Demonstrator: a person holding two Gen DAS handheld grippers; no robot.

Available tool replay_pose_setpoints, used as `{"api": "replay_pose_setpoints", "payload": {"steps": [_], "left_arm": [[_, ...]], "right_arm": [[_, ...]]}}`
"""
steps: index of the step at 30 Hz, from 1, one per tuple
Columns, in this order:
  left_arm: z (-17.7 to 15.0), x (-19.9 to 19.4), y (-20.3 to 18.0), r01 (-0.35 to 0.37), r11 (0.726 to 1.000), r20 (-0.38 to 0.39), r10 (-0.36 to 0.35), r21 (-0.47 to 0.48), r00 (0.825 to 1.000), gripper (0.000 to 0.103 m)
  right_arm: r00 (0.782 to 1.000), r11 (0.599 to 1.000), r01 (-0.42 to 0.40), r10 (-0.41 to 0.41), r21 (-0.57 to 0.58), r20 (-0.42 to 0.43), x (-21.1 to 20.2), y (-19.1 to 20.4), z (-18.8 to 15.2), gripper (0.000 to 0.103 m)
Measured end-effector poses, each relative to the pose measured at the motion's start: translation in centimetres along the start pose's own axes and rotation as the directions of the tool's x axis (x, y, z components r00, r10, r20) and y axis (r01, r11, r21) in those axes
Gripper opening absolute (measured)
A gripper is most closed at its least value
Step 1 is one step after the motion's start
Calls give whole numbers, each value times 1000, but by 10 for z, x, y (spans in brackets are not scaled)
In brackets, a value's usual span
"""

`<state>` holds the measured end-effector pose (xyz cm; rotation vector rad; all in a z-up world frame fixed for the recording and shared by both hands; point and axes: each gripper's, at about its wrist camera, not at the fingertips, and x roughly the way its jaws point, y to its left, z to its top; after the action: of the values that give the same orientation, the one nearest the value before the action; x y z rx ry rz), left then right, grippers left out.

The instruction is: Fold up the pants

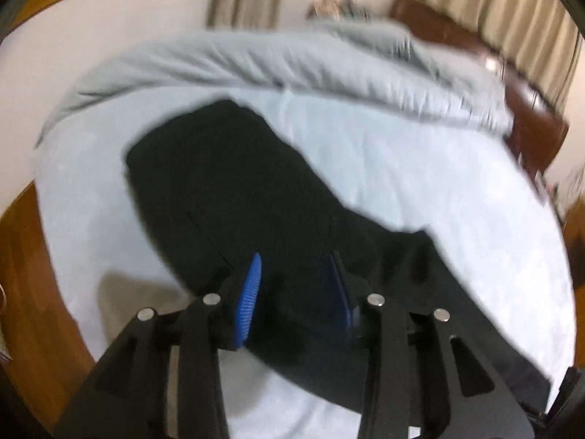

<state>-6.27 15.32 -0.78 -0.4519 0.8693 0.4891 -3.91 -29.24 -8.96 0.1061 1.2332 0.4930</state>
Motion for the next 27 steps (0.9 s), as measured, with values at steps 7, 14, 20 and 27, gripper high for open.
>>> {"api": "replay_pose_setpoints", "payload": {"steps": [7,14,20,27], "left_arm": [[10,13,24,91,994,-50,-94,-63,994,53],[8,0,44,80,995,-46,-82,-55,996,71],[-3,7,72,106,986,-52,-113,-129,992,75],[-4,18,78,132,980,-54,-141,-148,988,75]], "right_arm": [[999,995,-28,32,-97,40,-29,47,36,42],[981,939,-193,181,-286,-68,36,159,113,54],[975,903,-210,168,-375,-143,94,214,160,76],[952,883,-267,179,-386,-247,139,231,177,13]]}}
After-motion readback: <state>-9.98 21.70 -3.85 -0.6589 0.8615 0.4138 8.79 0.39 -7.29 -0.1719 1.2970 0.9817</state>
